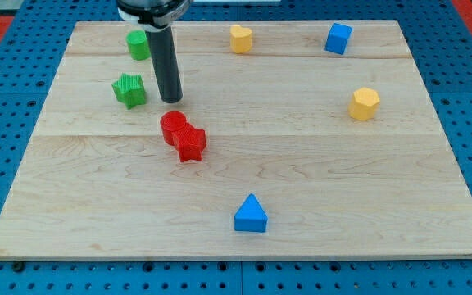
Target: Move the green star into the green circle
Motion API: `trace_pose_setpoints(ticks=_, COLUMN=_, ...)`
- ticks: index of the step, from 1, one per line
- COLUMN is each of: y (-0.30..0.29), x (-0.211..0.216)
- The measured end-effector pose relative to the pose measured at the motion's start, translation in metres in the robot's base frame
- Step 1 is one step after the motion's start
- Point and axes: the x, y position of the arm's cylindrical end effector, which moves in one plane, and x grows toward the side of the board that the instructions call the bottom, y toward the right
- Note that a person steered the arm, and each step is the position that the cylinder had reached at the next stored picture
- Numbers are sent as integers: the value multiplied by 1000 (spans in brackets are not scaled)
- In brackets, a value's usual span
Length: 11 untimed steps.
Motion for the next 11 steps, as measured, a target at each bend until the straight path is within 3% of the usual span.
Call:
trace_pose_setpoints(ticks=1, y=-11, x=1)
trace_pose_setpoints(ticks=3, y=-40, x=94)
trace_pose_setpoints(ticks=4, y=-66, x=80)
trace_pose_setpoints(ticks=9, y=-64, x=-63)
trace_pose_setpoints(ticks=10, y=13, x=-42)
trace_pose_setpoints(ticks=11, y=50, x=-61)
